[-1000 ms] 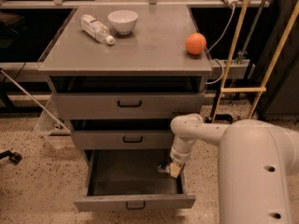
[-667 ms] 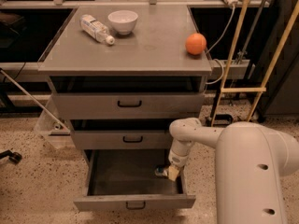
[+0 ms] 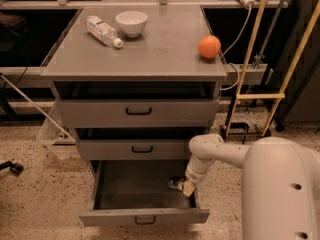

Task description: Place redbull can into bottom drawer

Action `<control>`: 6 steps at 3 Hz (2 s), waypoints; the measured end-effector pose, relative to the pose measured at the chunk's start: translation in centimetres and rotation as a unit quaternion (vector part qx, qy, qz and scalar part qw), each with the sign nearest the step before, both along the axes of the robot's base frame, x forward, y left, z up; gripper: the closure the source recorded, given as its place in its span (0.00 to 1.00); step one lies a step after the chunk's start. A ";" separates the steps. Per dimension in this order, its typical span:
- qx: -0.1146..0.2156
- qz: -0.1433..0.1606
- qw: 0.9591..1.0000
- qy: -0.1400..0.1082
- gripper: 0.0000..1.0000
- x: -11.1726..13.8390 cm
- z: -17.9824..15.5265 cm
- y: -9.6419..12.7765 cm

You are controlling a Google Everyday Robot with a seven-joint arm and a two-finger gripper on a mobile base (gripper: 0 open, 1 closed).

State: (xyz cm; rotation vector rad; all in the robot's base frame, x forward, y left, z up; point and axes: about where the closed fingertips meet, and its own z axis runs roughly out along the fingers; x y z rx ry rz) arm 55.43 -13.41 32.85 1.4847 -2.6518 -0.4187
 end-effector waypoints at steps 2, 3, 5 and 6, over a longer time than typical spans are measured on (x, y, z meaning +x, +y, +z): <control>0.064 -0.081 0.992 -0.078 1.00 -0.9 -4.8 -2.3; 0.032 -0.039 0.997 -0.058 1.00 -2.6 -9.0 1.0; 0.033 -0.005 0.998 -0.054 1.00 -3.1 -12.1 4.8; 0.033 -0.005 0.998 -0.054 0.81 -3.1 -12.1 4.8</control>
Offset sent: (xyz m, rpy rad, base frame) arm -0.0153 -0.0188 -0.0302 0.1019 -0.0819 -0.1093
